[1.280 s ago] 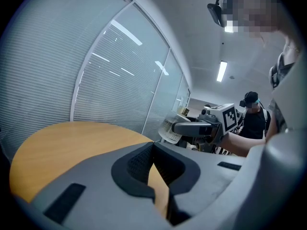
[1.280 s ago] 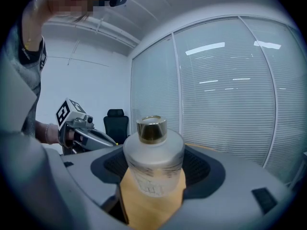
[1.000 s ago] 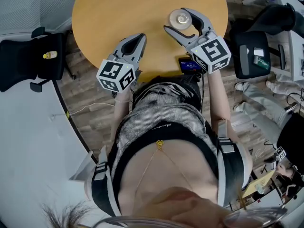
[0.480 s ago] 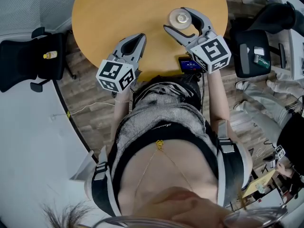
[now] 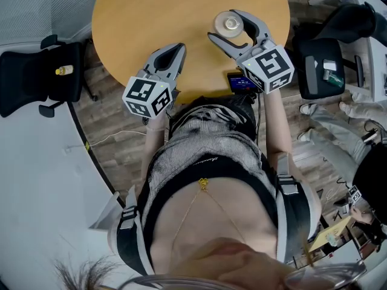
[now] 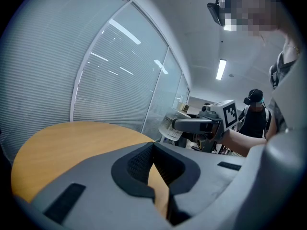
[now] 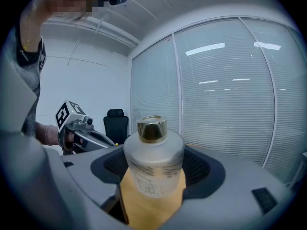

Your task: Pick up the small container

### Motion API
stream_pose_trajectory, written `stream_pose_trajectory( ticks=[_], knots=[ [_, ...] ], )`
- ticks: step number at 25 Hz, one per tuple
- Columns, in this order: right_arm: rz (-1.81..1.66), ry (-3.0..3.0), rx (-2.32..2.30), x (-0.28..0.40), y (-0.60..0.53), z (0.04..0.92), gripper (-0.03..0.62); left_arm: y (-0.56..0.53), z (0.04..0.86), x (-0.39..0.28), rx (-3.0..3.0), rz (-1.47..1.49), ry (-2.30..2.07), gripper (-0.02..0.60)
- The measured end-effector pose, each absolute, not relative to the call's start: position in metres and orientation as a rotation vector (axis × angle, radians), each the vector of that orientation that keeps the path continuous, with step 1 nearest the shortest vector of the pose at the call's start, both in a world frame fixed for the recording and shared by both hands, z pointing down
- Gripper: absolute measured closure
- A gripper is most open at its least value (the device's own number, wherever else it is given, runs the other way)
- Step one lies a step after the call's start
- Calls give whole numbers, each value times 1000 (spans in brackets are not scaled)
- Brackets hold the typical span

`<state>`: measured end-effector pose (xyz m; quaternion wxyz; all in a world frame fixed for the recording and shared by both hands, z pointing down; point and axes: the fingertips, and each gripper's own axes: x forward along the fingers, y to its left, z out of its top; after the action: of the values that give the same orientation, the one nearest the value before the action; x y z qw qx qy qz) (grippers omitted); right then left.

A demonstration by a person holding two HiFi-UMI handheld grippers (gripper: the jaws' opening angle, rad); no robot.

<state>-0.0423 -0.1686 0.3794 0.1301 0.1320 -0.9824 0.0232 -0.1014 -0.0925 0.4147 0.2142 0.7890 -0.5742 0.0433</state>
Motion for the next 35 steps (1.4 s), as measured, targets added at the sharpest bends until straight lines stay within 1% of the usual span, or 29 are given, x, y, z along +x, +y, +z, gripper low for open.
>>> stream_pose_trajectory(
  ticks=[35],
  knots=[
    [45, -2861, 368, -42, -167, 378, 255, -93, 416, -102, 2186, 123, -1593, 563]
  ],
)
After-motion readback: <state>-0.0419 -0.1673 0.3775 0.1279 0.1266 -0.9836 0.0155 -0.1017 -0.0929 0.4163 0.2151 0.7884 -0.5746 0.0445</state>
